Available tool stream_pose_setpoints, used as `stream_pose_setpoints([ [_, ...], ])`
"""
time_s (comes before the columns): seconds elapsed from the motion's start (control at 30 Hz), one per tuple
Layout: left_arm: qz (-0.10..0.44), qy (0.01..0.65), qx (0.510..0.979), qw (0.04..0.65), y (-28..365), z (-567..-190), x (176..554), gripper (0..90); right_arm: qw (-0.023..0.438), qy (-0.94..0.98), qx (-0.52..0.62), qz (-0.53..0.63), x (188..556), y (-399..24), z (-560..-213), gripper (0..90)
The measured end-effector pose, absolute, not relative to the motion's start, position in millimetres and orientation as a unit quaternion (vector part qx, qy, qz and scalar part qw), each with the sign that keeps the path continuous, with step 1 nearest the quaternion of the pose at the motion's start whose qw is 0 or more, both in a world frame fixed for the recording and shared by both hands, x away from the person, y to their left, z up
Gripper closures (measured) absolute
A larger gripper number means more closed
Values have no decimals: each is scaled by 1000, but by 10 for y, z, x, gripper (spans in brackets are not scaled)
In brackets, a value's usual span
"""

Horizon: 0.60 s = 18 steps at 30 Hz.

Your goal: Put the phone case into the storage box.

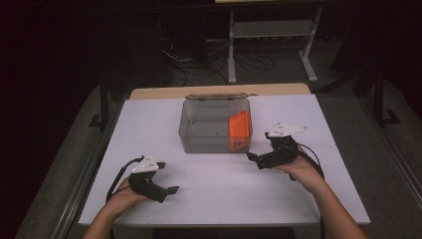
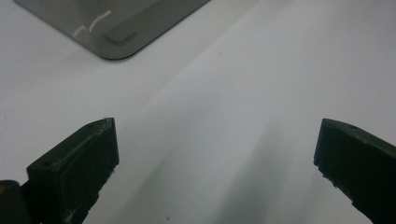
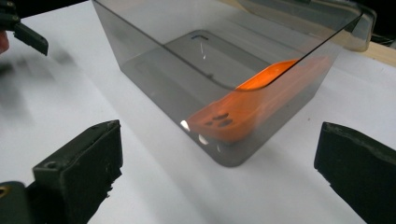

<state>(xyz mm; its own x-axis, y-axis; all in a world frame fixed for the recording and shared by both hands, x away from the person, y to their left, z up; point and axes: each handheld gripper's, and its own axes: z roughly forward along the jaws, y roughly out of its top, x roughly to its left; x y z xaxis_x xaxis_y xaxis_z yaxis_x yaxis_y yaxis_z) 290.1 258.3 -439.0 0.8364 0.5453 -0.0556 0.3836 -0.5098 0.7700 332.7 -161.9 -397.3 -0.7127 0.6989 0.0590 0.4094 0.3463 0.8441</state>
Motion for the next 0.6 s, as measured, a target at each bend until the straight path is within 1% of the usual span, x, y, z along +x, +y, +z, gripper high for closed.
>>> stream_pose_setpoints([
  [0.6,97,262,865,417,2569,-4389,2890,0,147,802,353,458,3019,-1760,-4273,7],
])
